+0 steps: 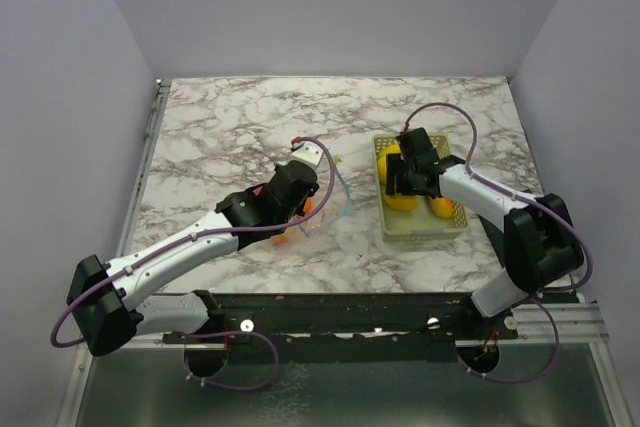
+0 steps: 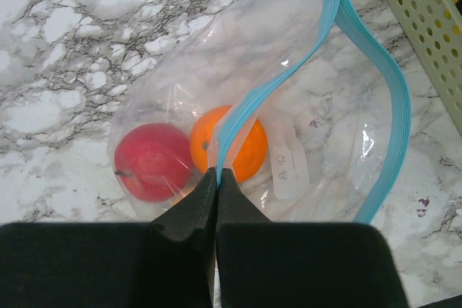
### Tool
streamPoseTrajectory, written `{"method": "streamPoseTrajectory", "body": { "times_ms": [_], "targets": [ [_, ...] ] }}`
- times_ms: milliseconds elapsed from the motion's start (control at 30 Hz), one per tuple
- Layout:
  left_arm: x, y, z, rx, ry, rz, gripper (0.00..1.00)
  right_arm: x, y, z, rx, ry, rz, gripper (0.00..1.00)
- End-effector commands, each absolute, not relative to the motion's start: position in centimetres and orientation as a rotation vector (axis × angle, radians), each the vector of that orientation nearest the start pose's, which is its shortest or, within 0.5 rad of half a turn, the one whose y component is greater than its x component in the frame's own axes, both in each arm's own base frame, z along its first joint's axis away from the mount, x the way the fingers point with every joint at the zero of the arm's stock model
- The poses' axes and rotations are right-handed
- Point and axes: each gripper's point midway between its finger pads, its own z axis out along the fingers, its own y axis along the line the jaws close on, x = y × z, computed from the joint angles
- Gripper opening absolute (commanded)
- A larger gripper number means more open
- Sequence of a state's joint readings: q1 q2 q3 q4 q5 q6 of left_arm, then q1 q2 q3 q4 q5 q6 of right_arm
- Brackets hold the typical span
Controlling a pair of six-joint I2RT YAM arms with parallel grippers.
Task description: Place the food in the zip-top bag and seal the zipper
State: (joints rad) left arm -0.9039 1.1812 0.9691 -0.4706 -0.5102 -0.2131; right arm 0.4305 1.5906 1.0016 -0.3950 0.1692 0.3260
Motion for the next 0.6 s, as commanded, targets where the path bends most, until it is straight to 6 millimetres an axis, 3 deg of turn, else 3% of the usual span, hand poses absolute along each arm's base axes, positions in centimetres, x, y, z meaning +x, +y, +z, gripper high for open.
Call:
{"method": "streamPoseTrajectory", "body": {
  "times_ms": [0, 67, 300, 567],
  "targets": [
    [26.5, -20.3, 18.2, 0.476, 2.107, -0.030, 0.00, 32.1, 12.4, 6.7, -0.012, 2.556, 0.041, 0.11],
    [26.5, -20.3, 18.2, 0.475, 2.108, -0.032, 0.00, 31.8, 12.2, 7.6, 0.006, 2.538, 0.049, 0.07],
    [26.5, -20.4, 18.0, 0.478, 2.113, -0.040, 0.00, 30.8, 12.3, 11.1, 0.024, 2.472, 0.124, 0.06],
    [26.4, -20.5, 17.9, 0.481, 2.115, -0.037, 0.00, 29.7, 14.3, 17.0, 0.026, 2.361, 0.335, 0.06]
  ]
}}
